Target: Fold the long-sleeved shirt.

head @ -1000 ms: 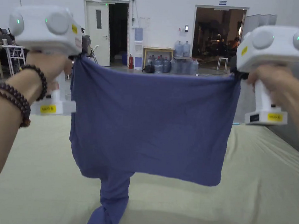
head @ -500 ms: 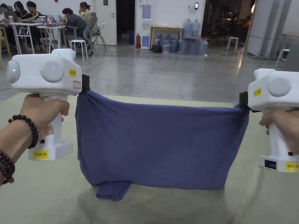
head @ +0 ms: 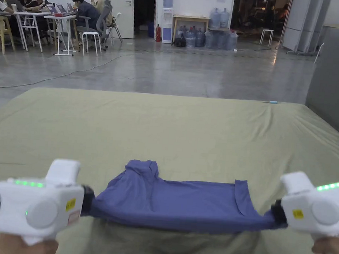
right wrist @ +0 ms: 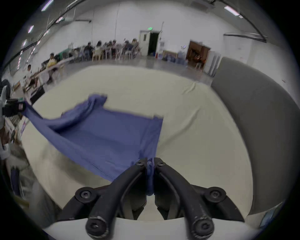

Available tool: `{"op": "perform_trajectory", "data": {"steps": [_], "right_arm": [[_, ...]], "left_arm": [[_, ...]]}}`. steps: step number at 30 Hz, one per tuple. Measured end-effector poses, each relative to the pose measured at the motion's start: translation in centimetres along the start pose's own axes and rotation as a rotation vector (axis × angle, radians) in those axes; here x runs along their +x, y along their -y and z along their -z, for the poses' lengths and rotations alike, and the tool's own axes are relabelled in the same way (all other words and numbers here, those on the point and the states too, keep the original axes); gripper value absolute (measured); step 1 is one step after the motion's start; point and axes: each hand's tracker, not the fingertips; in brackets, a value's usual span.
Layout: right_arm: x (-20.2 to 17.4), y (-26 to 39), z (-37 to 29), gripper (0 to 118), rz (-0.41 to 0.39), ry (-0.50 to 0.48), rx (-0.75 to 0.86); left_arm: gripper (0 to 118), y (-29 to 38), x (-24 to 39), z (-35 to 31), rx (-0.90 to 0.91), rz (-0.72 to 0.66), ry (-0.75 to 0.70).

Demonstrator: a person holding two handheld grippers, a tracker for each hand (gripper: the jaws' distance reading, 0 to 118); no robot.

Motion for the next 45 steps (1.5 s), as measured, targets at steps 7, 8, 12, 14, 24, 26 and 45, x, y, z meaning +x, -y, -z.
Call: {"op": "perform_trajectory", "data": {"steps": [7, 8, 12, 14, 24, 26, 45], "right_arm": [[-3.4, 9.7, 1.3, 3, -0.184, -0.063, -0.305], [-3.6, 10.3, 1.4, 3, -0.206, -0.078, -0.326], [-4.3, 11.7, 2.1, 6, -0.224, -0.094, -0.368], [-4.3, 11.6, 2.5, 7, -0.206, -0.087, -0.365], [-0.6, 9.1, -1.6, 6, -0.018, -0.036, -0.178], [-0.1, 8.3, -1.5, 0, 0.018, -0.025, -0.143], [-1.4, 6.1, 4.8, 0, -0.007, -0.104, -0.147]], "left_arm": [[0, 12.3, -1.0, -5.1, -0.341, 0.118, 0.028], [0, 13.8, -0.7, -5.4, -0.379, 0.117, 0.043], [0, 16.3, -0.9, -5.5, -0.461, 0.141, 0.057], [0, 16.9, -0.9, -4.9, -0.459, 0.125, 0.059], [51, 13.8, 0.3, -4.7, -0.319, 0.017, 0.097], [0, 11.1, -0.1, -3.6, -0.251, 0.022, 0.090], [109, -10.2, 7.4, 22.1, -0.155, -0.111, 0.129]]}}
